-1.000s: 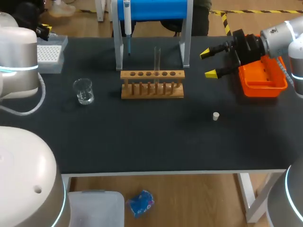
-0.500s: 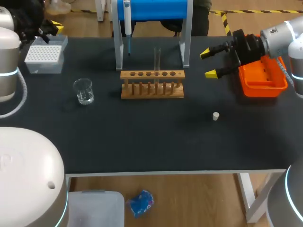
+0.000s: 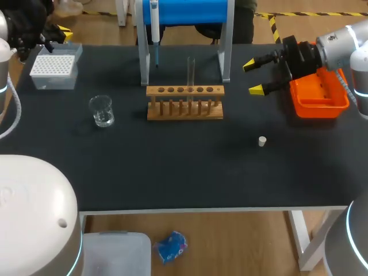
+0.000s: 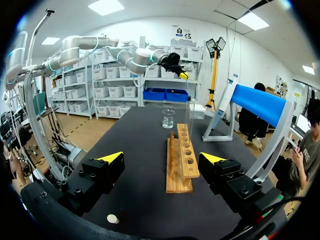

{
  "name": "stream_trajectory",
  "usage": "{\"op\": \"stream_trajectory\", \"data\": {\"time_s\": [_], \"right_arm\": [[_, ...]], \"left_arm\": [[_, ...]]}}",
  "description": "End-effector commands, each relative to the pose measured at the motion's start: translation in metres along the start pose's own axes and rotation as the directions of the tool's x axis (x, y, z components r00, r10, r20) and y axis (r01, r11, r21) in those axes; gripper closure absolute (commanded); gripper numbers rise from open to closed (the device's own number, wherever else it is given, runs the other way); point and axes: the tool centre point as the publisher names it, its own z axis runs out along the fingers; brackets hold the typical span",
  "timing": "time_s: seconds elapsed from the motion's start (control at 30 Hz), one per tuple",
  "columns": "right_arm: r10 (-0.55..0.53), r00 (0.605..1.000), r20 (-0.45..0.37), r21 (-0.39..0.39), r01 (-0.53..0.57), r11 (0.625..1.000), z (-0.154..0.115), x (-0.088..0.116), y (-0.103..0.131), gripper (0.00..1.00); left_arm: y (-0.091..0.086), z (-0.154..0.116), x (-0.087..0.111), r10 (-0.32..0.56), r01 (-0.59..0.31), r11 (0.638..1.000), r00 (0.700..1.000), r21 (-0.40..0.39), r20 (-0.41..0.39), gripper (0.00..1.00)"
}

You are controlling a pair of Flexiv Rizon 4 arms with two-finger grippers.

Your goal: Invert the test tube, pick up the pipette, mount the tip to pipette, aspirate from beaker and dispense into the tube, eject the tip, return the pipette, and cap with the stopper.

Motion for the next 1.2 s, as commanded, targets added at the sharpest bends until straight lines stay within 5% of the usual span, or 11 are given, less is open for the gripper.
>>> {"op": "stream_trajectory", "data": {"time_s": [0.03, 0.27, 0.67, 1.2], "right_arm": [[-0.001, 1.000, -0.001, 0.000, 0.001, 1.000, -0.001, 0.000, 0.000, 0.00], [-0.001, 1.000, -0.001, 0.000, 0.001, 1.000, -0.001, 0.000, 0.000, 0.00], [-0.001, 1.000, -0.001, 0.000, 0.001, 1.000, -0.001, 0.000, 0.000, 0.00], [-0.001, 1.000, -0.001, 0.000, 0.001, 1.000, -0.001, 0.000, 0.000, 0.00]], "left_arm": [[-0.004, 0.000, 0.004, 0.016, -0.016, 1.000, 1.000, 0.005, -0.027, 1.00], [-0.030, 0.001, 0.065, 0.096, -0.097, 0.995, 0.980, 0.002, -0.174, 1.00], [-0.058, 0.016, 0.147, 0.155, -0.217, 0.967, 0.919, -0.136, -0.364, 1.00], [-0.058, 0.016, 0.147, 0.155, -0.217, 0.967, 0.919, -0.136, -0.364, 1.00]]}}
